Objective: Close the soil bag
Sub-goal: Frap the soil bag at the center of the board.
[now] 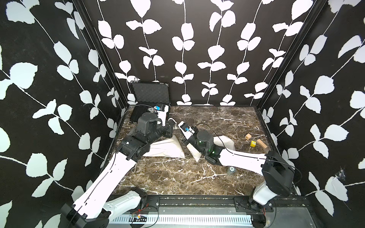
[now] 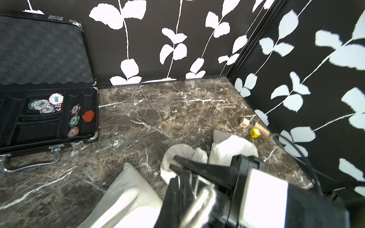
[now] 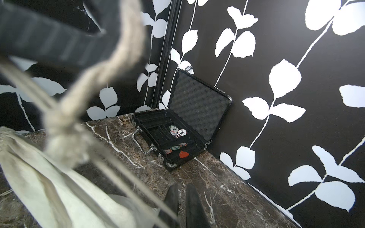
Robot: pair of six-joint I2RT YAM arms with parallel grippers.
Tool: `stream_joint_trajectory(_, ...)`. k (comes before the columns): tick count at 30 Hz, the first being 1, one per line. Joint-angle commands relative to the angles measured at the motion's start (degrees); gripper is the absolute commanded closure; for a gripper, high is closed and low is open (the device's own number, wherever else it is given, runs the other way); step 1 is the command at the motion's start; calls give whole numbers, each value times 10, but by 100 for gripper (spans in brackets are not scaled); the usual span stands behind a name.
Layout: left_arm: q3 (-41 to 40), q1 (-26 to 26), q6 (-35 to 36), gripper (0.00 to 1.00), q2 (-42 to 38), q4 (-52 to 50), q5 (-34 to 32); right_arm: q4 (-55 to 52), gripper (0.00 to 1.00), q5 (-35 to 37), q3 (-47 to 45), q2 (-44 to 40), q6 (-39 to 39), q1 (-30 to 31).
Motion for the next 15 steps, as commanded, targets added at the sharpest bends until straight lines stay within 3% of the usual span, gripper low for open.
stream_joint_trajectory(1,101,37,29,100,-82,63,-91,-235,87,218,-86,47,48,-122)
stream_joint_trajectory(6,96,98,2,100,-76,62,-55,-289,87,186,-81,47,106,-174)
stream_joint_trajectory(12,60,224,-87,100,-66,100,67,-309,83,146,-85,30,141,-212)
stream_joint_trajectory(15,39,240,-103,100,-66,112,90,-326,81,130,-70,26,147,-224)
